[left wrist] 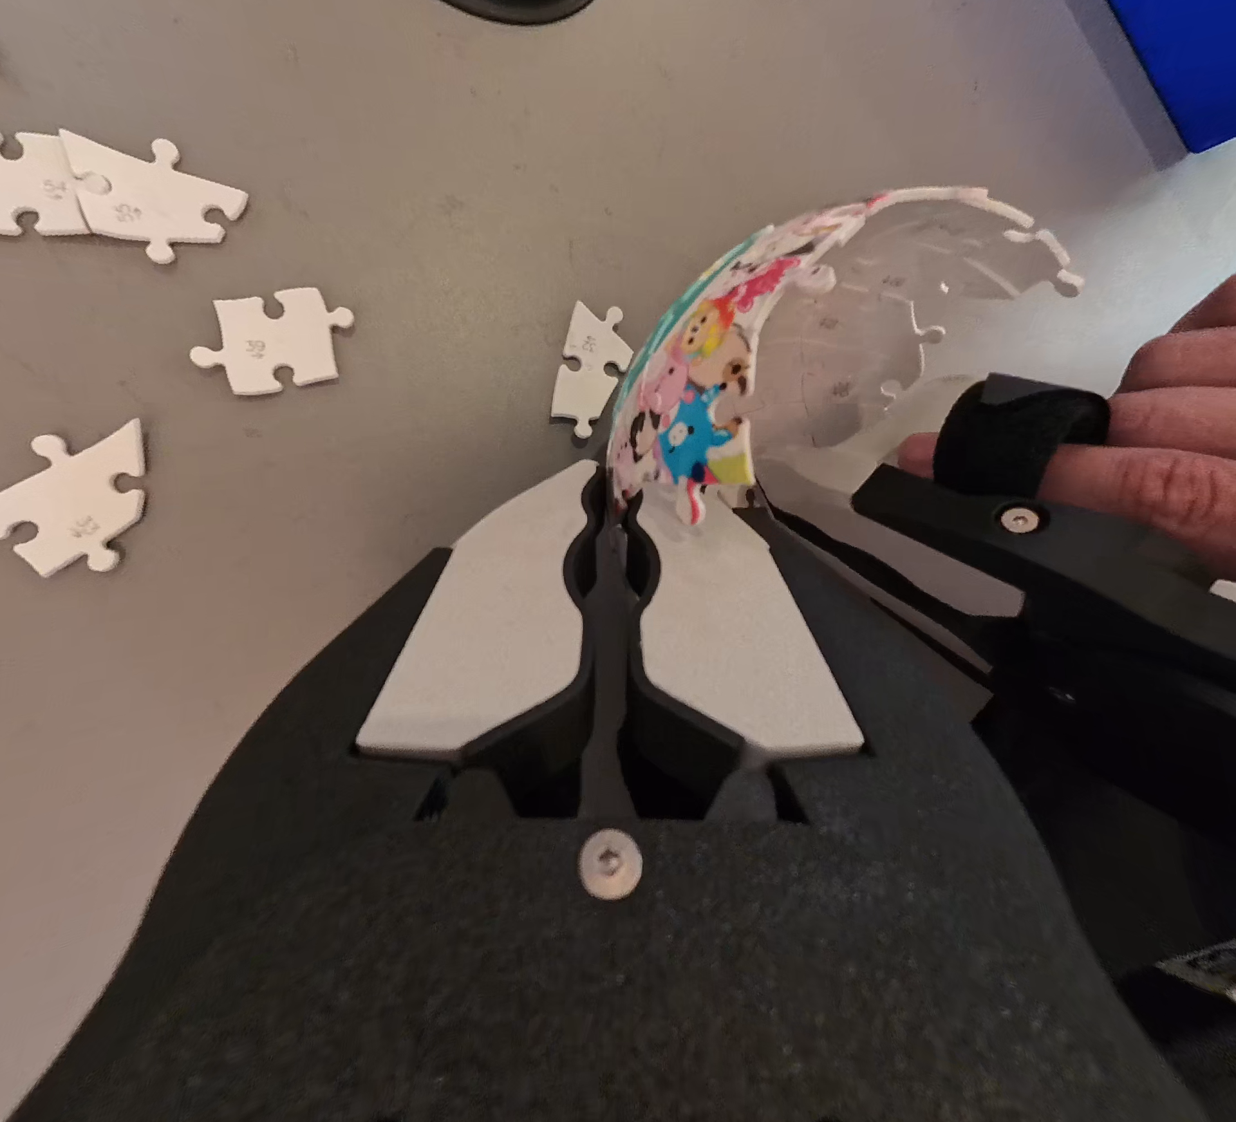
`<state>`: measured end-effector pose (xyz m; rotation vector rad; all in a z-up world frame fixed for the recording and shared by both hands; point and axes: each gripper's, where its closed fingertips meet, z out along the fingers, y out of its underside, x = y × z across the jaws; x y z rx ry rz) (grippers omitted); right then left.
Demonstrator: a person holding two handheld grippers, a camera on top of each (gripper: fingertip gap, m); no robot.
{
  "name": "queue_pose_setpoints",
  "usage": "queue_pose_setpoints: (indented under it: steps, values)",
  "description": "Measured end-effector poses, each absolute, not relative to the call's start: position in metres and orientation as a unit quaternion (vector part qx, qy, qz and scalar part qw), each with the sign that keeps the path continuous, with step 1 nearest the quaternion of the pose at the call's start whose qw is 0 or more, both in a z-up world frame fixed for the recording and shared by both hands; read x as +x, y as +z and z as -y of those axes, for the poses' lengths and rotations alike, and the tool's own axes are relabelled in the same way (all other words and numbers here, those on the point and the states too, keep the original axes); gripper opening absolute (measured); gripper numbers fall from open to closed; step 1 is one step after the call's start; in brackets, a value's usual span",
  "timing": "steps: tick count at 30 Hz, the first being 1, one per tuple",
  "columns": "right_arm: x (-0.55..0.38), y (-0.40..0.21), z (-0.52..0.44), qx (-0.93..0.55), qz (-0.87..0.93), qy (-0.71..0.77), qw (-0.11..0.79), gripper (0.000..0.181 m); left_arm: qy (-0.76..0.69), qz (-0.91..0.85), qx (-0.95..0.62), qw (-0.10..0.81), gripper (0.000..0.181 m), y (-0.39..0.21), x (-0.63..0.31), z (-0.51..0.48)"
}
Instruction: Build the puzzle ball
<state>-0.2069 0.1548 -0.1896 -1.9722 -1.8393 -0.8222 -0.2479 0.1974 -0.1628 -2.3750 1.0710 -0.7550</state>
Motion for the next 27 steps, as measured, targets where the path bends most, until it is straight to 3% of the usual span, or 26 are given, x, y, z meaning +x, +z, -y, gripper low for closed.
queue_pose_setpoints:
  steps: [14,27]
  values:
    - [-0.212,-0.189,-0.171,-0.698,0.633,-0.283,0.177,0.0,-0.263,-0.395,-0.853,0.218,0.003,-0.162,-0.247,-0.198]
    - [-0.213,-0.19,-0.17,-0.616,0.705,-0.305,0.176,0.0,-0.246,-0.432,-0.842,0.21,0.003,-0.161,-0.242,-0.201]
